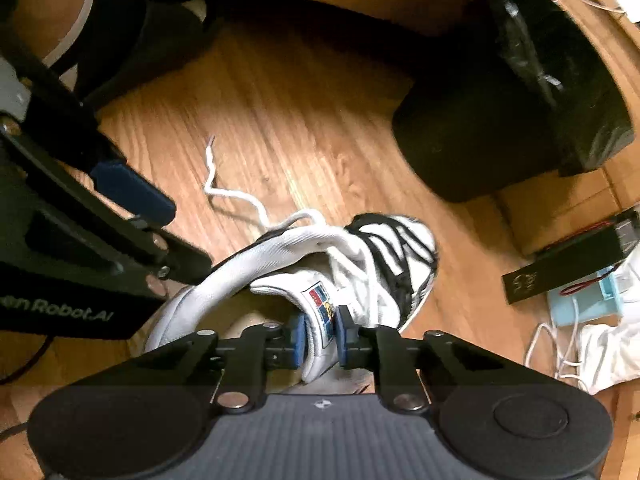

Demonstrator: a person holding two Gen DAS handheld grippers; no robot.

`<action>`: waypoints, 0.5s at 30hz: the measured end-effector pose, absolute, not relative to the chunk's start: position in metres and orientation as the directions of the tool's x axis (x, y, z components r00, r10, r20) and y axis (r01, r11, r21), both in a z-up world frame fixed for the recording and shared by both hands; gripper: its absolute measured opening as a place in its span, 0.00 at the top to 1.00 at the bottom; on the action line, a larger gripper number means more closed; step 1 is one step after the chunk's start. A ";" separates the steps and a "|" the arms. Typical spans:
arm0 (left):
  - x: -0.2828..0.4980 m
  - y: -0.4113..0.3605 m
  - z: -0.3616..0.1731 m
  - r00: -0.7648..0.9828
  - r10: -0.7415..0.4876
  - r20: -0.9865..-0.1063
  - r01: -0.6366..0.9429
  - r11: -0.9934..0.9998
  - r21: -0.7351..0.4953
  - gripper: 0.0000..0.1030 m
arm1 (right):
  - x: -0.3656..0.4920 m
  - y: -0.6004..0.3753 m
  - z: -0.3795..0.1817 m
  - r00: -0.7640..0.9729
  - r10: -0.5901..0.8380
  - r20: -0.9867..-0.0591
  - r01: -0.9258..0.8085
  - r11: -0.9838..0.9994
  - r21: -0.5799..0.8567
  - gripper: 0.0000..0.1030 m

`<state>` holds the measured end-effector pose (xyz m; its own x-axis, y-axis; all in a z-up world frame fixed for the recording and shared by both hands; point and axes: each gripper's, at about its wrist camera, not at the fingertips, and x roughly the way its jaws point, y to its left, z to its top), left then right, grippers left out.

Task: Lace up shoes with both hands

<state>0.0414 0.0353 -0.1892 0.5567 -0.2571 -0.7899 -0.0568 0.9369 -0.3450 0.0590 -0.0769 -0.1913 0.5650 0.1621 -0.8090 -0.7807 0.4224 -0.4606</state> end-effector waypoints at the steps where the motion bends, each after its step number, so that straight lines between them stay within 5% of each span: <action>1: 0.041 0.035 -0.190 0.555 -0.255 -0.792 -0.055 0.938 -0.341 0.63 | 0.060 -0.077 -0.189 0.572 0.166 -0.803 -0.776 0.426 -0.465 0.86; 15: 0.041 0.033 -0.185 0.586 -0.288 -0.757 -0.039 0.924 -0.381 0.60 | 0.063 -0.073 -0.180 0.599 0.160 -0.785 -0.769 0.389 -0.507 0.89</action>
<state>0.0407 0.0328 -0.1847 0.5861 -0.2878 -0.7574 -0.0386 0.9238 -0.3809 0.0627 -0.0728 -0.1798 0.5988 0.1600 -0.7848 -0.7689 0.3891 -0.5074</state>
